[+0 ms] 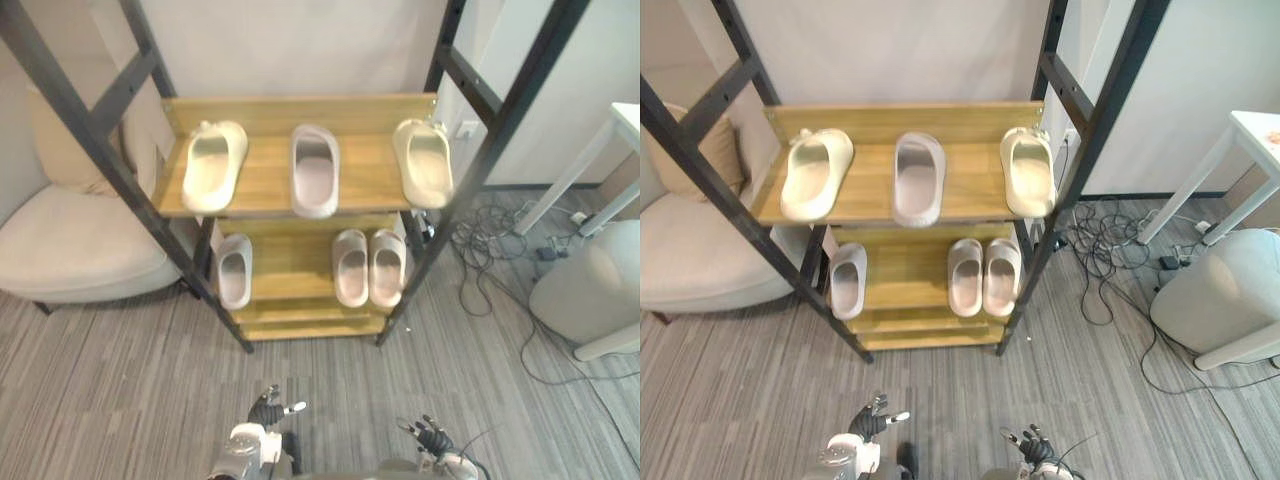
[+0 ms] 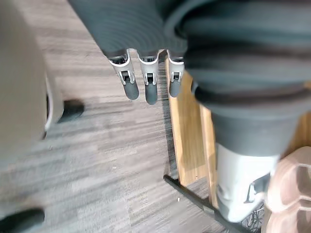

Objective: Organize the slippers on the shoe rack

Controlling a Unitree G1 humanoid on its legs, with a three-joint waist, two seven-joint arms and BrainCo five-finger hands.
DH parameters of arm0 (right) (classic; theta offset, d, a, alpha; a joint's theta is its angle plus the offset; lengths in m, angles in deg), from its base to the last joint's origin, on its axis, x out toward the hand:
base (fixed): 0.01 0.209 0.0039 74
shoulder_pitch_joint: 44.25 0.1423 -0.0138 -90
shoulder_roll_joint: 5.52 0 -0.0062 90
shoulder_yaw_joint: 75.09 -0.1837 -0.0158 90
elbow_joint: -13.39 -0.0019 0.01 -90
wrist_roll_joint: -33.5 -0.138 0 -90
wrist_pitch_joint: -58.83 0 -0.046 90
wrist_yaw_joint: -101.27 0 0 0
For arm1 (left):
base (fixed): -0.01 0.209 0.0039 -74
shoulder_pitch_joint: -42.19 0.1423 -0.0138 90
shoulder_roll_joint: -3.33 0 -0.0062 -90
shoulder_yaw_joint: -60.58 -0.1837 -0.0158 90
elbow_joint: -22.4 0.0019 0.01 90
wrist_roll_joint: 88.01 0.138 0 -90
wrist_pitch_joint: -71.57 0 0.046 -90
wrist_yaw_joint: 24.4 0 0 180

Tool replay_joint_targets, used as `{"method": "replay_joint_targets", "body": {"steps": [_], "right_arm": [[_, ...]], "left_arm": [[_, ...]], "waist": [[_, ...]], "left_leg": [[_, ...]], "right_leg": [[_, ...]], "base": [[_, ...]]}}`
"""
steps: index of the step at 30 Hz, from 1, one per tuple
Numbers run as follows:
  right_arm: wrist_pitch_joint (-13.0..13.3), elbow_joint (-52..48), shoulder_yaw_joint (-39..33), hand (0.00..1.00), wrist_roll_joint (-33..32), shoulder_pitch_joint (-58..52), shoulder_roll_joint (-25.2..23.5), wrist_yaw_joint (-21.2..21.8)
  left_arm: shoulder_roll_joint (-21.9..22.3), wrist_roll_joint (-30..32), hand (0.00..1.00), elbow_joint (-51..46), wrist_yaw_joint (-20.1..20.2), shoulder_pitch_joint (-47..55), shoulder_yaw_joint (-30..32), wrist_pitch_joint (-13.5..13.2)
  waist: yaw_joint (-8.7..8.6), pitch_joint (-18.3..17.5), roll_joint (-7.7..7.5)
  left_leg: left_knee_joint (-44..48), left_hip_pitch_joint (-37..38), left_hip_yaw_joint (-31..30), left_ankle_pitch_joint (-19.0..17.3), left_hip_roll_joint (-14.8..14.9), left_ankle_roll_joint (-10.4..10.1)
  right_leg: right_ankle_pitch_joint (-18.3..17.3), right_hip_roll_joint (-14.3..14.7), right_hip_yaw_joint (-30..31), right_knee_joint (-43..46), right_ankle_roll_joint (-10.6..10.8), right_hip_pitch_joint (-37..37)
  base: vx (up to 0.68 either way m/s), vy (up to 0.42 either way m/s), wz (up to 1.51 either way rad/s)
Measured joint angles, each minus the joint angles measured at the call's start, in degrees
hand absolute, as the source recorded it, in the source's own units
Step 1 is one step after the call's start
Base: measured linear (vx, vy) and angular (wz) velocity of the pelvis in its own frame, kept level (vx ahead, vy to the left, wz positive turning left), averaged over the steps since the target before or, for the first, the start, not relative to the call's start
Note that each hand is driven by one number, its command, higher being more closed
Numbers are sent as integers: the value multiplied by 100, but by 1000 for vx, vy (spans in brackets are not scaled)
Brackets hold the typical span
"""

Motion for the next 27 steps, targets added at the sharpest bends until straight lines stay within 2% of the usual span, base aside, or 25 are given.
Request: {"method": "replay_joint_targets", "body": {"steps": [2,4,5,6,7,9,12,18,21,27], "right_arm": [[6,4,4,0,4,5,5,2],[32,-26,3,0,3,31,84,14],[34,-60,10,0,2,24,118,13],[32,-60,20,0,6,-12,109,11],[25,-39,-16,0,-7,-6,129,17],[37,63,-24,0,-1,-13,222,11],[36,124,-71,0,4,-21,298,-5],[38,154,-108,0,8,-65,327,-28],[39,193,-108,0,10,-94,307,-35],[67,247,-96,0,12,-94,274,-150]], "left_arm": [[-75,-1,0,69,1,7,3,5],[-124,-2,0,90,-1,27,15,63],[-130,-2,0,85,2,49,14,66],[-175,-1,0,85,4,72,17,62],[-137,-4,0,147,-6,56,34,81],[-33,0,0,156,7,82,92,72],[147,6,0,261,11,101,219,75],[167,51,0,283,13,64,244,68],[80,56,0,310,5,64,242,62],[37,134,0,352,-6,58,219,57]], "waist": [[-12,-12,21],[-33,3,157],[-30,24,204],[-22,-20,122],[-47,-30,133],[-34,-128,341],[-30,-187,514],[-36,-221,487],[-28,-245,345],[-18,-258,272]], "left_leg": [[-159,260,-80,-14,29,-6],[-206,368,-234,-15,223,-16],[-206,419,-264,-30,293,-74],[-201,484,-318,-105,236,-200],[-171,566,-386,-254,236,-343],[-41,598,-381,-259,378,-348],[-74,809,-372,-260,494,-350],[-131,897,-400,-258,513,-350],[-130,905,-400,-258,453,-350],[-131,893,-327,-258,302,-349]], "right_leg": [[-208,125,-295,-207,-82,-114],[-218,511,-485,-1273,-177,-314],[-32,652,-507,-1862,-241,-307],[779,699,-540,-2634,-365,-270],[1000,706,-568,-2637,-404,-236],[1041,822,-581,-2865,-466,-32],[1098,997,-586,-3385,-528,432],[1387,1094,-589,-4146,-480,820],[1565,1070,-571,-4493,-429,1018],[1754,952,-390,-4678,-325,1017]], "base": [[338,55,32],[342,-59,36],[285,-106,28],[270,-131,27],[218,-110,21],[294,-144,-1],[189,-115,-8],[58,-1,-1],[-23,55,-2],[-54,86,-11]]}}
